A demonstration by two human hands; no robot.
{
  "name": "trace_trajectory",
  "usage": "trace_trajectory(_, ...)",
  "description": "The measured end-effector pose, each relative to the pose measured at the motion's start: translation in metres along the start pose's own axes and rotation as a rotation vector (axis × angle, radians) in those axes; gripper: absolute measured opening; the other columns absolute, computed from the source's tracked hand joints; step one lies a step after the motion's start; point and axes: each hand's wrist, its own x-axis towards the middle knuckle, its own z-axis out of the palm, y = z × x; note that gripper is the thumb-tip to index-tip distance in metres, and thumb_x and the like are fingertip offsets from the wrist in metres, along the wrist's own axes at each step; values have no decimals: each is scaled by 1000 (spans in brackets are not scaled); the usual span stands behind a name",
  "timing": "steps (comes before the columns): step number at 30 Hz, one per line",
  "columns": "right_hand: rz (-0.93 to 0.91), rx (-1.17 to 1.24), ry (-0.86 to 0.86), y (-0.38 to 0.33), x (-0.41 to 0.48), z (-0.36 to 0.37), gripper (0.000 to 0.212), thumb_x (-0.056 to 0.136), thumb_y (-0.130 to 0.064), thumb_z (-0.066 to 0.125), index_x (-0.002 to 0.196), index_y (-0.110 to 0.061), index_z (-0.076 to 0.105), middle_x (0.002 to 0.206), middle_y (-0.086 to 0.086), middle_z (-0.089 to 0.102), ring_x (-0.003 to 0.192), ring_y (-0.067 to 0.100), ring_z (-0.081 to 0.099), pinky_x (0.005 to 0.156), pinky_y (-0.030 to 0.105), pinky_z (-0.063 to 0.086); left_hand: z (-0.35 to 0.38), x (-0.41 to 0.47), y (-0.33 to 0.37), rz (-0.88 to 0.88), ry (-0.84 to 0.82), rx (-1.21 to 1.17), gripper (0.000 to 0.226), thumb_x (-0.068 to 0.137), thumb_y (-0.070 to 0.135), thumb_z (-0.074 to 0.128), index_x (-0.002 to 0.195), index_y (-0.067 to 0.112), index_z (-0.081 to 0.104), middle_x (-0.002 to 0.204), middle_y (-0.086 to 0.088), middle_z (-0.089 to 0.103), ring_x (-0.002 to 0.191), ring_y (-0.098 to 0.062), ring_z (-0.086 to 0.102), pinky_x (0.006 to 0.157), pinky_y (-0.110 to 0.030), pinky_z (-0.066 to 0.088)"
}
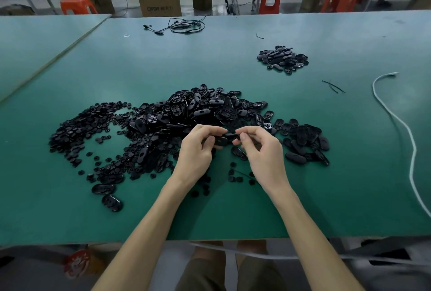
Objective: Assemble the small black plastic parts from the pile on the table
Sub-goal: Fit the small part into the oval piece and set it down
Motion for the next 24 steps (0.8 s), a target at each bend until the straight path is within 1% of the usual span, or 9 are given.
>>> trace_trajectory(4,-9,-20,-13,0,0,0,20,104,-11,61,110,-23,76,85,-12,78,82,7,72,74,26,58,0,0,0,5,-4,8,37,102,-11,48,114,12,75,117,-3,66,97,-8,72,87,-18,56)
trace_trajectory(7,-11,-15,-16,1,0,0,21,102,-9,62,111,-22,77,87,-11,78,86,3,72,71,17,54,0,0,-1,5,1,7,35,103,-10,49,115,11,74,118,-3,66,95,-8,73,86,-18,57)
trace_trajectory(8,-14,-16,-17,0,0,0,21,102,-8,62,112,-21,76,87,-11,78,87,1,72,72,14,52,0,0,-1,1,3,2,33,103,-9,50,115,11,74,118,-3,66,94,-8,74,87,-20,58)
trace_trajectory(10,-16,-3,-19,0,0,0,19,100,-8,64,111,-20,74,88,-11,78,91,1,73,75,12,52,0,0,-1,-9,-1,-10,30,103,-7,52,116,10,74,118,-4,67,94,-8,74,89,-25,60)
trace_trajectory(12,-14,21,-21,0,0,0,17,99,-8,67,107,-21,73,88,-11,78,91,2,73,76,13,53,1,0,-2,-11,-1,-17,29,103,-6,53,116,9,74,118,-5,67,95,-9,74,91,-28,60)
trace_trajectory(14,-22,14,-30,0,0,0,16,98,-8,68,103,-21,74,88,-11,77,91,3,74,76,14,54,1,1,-3,-9,-3,-17,30,103,-6,52,116,9,74,118,-5,67,95,-10,74,91,-27,60)
trace_trajectory(18,-31,-17,-72,-1,0,1,19,98,-6,68,103,-20,80,92,-10,78,90,1,74,79,16,55,1,0,-3,-2,-17,-5,35,103,-9,49,116,12,74,120,-4,67,102,-16,73,92,-24,58)
trace_trajectory(21,-33,-31,-76,-1,0,0,21,98,-7,68,105,-21,80,96,-9,78,92,4,73,81,21,57,1,0,-3,-13,-27,-24,38,100,-11,51,116,14,74,120,-4,69,107,-17,73,98,-30,58)
trace_trajectory(24,-33,-4,-63,0,-1,0,22,97,-5,69,107,-23,78,91,-10,77,91,7,73,80,22,57,0,1,-4,-45,-10,-80,39,99,-11,53,115,18,73,120,-4,71,110,-19,72,102,-37,56)
